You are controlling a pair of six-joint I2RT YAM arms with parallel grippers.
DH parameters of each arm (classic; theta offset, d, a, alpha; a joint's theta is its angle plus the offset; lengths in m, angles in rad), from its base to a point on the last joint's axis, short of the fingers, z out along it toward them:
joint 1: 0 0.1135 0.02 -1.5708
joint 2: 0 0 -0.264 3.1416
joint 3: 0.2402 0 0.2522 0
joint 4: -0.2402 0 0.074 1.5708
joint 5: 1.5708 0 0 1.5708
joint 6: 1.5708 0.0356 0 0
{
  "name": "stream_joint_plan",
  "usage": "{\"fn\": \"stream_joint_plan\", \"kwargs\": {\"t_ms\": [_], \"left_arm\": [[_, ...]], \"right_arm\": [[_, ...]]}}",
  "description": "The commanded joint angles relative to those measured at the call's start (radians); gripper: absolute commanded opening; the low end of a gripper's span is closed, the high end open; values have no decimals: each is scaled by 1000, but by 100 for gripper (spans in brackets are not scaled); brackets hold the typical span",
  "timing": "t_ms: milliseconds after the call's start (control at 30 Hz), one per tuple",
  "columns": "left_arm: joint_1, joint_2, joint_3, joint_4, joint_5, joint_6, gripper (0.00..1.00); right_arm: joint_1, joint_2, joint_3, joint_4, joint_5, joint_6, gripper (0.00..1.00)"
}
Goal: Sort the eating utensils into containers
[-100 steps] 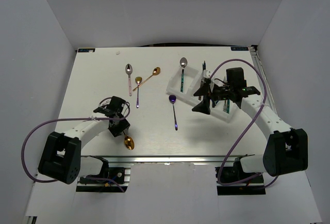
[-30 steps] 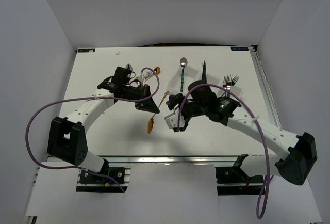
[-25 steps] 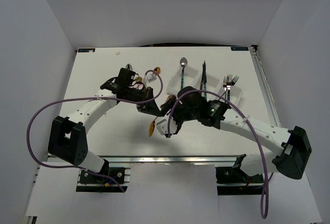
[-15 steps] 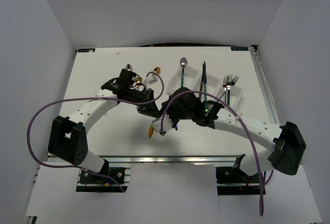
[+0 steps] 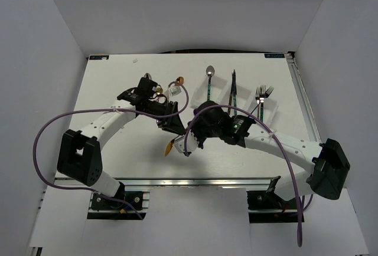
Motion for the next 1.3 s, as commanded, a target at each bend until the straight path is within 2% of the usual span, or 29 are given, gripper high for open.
{"fn": "stream_joint_plan", "kwargs": {"t_ms": [0,167,300,333,433,467,533,567,667,733,800,833,1033,1133,1267], "left_arm": [[-4,-11,60,4,-32,10,47],[-4,-8,111,-9,-60,19,64],[16,-18,183,-14,-159,1,67],[37,-24,198,-12,-270,-11,68],[100,-70,247,1,-437,-65,71],[122,-105,252,6,-539,-73,71],[174,-151,238,41,-641,-103,78],[189,-178,225,61,-719,-108,79],[218,-332,134,168,-845,-122,86],[220,-388,44,208,-871,-105,91],[220,-455,-19,259,-890,-85,91],[220,-472,-50,273,-899,-79,91],[220,-546,-226,314,-962,-35,91],[220,-593,-305,349,-969,-30,91],[220,-647,-410,391,-1000,-21,91]], "right_arm": [[7,-12,2,21,-26,-15,0],[7,-18,-4,17,-34,-23,0],[7,-32,-42,21,-48,-23,0],[7,-41,-55,35,-52,-21,0],[-12,-64,-102,78,-81,23,0],[-24,-68,-108,92,-100,49,0],[-79,-73,-113,119,-165,155,0],[-100,-72,-112,150,-183,193,0],[-206,-49,-99,259,-221,408,0],[-293,-10,-81,326,-217,633,0],[-349,60,-24,376,-222,774,0],[-396,86,-1,383,-218,895,0],[-481,243,102,552,-65,1352,0],[-486,293,129,636,61,1471,0],[-492,364,204,670,130,1606,0]]}}
